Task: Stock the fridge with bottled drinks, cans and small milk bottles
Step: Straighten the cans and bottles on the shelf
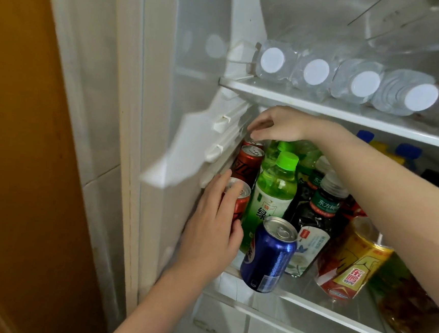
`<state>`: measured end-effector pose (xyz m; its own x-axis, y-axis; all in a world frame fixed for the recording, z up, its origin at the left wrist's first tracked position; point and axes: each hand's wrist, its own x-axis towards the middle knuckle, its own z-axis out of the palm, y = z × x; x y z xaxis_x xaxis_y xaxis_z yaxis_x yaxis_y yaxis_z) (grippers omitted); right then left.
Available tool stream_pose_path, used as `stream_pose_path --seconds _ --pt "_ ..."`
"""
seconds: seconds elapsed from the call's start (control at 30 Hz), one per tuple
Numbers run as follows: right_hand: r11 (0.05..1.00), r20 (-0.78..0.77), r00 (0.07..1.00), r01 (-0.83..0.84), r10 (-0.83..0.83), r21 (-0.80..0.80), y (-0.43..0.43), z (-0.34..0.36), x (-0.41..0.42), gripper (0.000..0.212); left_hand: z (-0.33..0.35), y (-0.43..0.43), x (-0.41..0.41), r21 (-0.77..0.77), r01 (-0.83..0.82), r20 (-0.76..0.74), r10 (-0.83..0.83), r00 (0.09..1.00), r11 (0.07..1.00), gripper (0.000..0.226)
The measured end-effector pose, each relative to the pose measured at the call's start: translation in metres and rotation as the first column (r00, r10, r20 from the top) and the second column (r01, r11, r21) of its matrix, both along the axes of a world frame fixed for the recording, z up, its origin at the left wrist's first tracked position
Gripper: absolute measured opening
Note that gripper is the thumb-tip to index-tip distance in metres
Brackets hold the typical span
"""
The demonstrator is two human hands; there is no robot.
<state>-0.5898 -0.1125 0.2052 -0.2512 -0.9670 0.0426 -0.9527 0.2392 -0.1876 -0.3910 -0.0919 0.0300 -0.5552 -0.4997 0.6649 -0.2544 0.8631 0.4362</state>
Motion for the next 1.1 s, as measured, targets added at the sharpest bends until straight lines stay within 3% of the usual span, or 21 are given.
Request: stream_pose_path --seconds 0.3,0.47,0.67,0.73,0.8,0.9,1.1 --pt "0.985 0.032 0.999 -0.004 0.01 -0.174 0.066 0.0 0.037 0.03 0.013 0.005 0.009 0.005 -0.001 -0.021 0.002 1.0 1.0 0.061" --pt "0.988 -0.083 0.987 -0.142 0.137 -0.058 0.075 -0.005 0.066 0.043 0.011 0.021 0.029 0.037 0.076 -0.152 -0.069 0.986 0.996 0.057" --pt "0.961 -0.172 0.967 -0.146 0.189 0.235 0.06 -0.016 0.086 0.07 0.033 0.032 0.062 -0.287 -0.03 -0.399 -0.091 0.912 0.957 0.034" --pt "0.948 -0.22 0.953 -0.142 0.209 0.285 0.056 -0.02 0.089 0.068 0.04 0.03 0.07 -0.453 -0.135 -0.471 -0.108 0.875 0.881 0.03" --pt "0.94 -0.231 0.946 -0.151 0.227 0.305 0.053 -0.023 0.092 0.063 0.043 0.023 0.076 -0.552 -0.344 -0.544 -0.015 0.839 0.759 0.031" --pt "0.939 -0.222 0.944 -0.171 0.243 0.299 0.049 -0.026 0.097 0.062 0.041 0.009 0.081 -0.499 -0.49 -0.589 0.135 0.797 0.715 0.038" --pt "0.929 -0.246 0.929 -0.193 0.277 0.315 0.044 -0.026 0.1 0.06 0.033 -0.001 0.082 -0.181 -0.325 -0.426 0.224 0.877 0.928 0.061"
